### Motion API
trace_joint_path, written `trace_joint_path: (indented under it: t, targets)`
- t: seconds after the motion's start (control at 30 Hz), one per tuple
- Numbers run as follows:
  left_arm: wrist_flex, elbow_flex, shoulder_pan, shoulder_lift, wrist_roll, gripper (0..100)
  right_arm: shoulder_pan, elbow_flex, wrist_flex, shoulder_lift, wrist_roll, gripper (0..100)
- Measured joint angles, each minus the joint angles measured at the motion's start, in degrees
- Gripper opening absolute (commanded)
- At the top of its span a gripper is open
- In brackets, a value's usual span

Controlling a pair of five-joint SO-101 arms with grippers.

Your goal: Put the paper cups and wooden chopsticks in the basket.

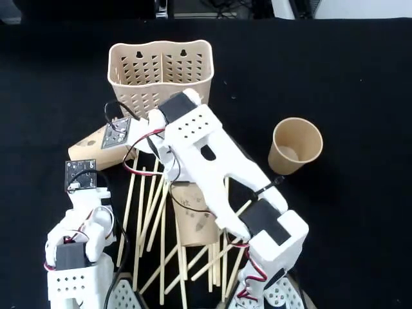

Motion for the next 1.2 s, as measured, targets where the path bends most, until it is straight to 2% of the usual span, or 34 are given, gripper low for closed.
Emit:
trace_joint_path:
  t: [0.53, 0.7, 0.9, 1.2]
  targets:
    - [0.0, 0.0, 0.0, 0.0, 0.0, 3, 0.0, 11.0, 0.0, -3.5, 4.6, 24.6]
    - [0.0, 0.0, 0.0, 0.0, 0.0, 3, 0.0, 11.7, 0.0, -3.6, 5.0, 1.1]
    - [0.0, 0.0, 0.0, 0.0, 0.0, 3, 0.0, 11.7, 0.4, -3.6, 8.7, 1.3]
    - [0.0, 0.0, 0.0, 0.0, 0.0, 3, 0.0, 8.8, 0.4, -4.7, 8.9, 1.3]
